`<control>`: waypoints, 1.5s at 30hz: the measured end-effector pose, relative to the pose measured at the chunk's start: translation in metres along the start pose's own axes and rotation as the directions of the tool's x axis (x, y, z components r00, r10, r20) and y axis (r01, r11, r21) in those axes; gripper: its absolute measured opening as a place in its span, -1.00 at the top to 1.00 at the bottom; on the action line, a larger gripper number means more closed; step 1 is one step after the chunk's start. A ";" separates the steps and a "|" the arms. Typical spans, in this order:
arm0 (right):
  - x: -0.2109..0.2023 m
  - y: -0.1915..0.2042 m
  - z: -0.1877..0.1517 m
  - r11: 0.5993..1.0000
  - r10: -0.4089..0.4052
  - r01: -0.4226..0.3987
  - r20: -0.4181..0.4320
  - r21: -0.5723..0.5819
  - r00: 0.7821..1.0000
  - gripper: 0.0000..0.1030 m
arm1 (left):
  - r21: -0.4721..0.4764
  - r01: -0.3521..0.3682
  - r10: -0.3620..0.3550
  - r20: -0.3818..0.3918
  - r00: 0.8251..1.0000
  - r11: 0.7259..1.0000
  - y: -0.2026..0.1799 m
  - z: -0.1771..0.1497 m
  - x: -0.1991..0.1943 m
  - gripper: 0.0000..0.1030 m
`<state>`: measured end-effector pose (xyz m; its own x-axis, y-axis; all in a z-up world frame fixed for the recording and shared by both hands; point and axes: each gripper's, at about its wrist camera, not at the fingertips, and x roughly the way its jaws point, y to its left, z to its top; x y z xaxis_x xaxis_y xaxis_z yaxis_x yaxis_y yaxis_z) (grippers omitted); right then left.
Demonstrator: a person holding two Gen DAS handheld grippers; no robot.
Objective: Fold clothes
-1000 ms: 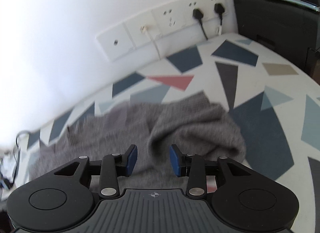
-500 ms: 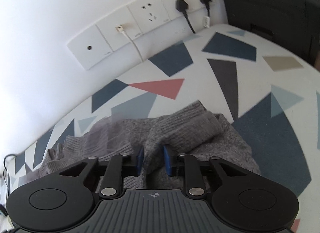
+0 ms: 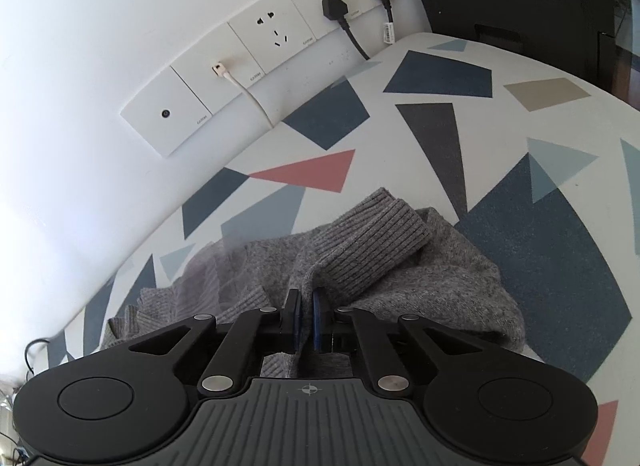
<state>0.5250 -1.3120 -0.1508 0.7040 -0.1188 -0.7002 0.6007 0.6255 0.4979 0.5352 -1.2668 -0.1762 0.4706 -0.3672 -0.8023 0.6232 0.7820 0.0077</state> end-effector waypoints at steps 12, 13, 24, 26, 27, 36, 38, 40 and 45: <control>-0.004 -0.002 0.001 1.000 -0.003 0.003 -0.002 0.016 1.000 0.91 | -0.004 0.003 -0.004 -0.007 1.000 1.000 0.001 0.001 0.001 -1.00; -0.005 -0.002 0.002 1.000 -0.003 0.003 -0.002 0.017 1.000 0.91 | -0.005 0.004 -0.004 -0.008 1.000 1.000 0.001 0.001 0.001 -1.00; -0.016 0.000 0.017 0.999 0.020 -0.020 0.001 0.034 1.000 0.92 | -0.050 0.040 -0.038 0.028 0.999 0.998 0.035 -0.010 -0.060 -0.74; -0.017 0.002 0.018 0.999 0.026 -0.026 0.002 0.027 1.000 0.92 | -0.074 0.043 -0.043 0.010 0.999 0.996 0.041 -0.019 -0.062 -0.74; -0.017 0.004 0.018 0.999 0.029 -0.029 0.003 0.024 1.000 0.92 | -0.101 0.058 -0.058 0.008 0.998 0.993 0.044 -0.021 -0.063 -0.74; -0.022 0.060 0.025 0.989 0.103 -0.099 0.034 -0.108 0.994 0.92 | -0.321 0.174 -0.173 0.032 0.984 0.931 0.078 -0.031 -0.071 -0.78; -0.024 0.082 0.022 0.976 0.140 -0.132 0.031 -0.173 0.990 0.92 | -0.367 0.201 -0.199 0.044 0.979 0.908 0.088 -0.031 -0.073 -0.78; -0.024 0.106 0.016 0.955 0.181 -0.172 0.015 -0.243 0.983 0.92 | -0.416 0.230 -0.228 0.055 0.972 0.880 0.099 -0.032 -0.074 -0.78; -0.008 0.163 -0.030 0.842 0.241 -0.262 -0.105 -0.472 0.965 0.92 | -0.496 0.251 -0.253 0.065 0.965 0.831 0.119 -0.035 -0.074 -0.78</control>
<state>0.6062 -1.1861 -0.0790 0.7840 0.1174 -0.6095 0.1430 0.9214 0.3613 0.5528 -1.1291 -0.1364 0.3375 -0.5851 -0.7375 0.3260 0.8076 -0.4915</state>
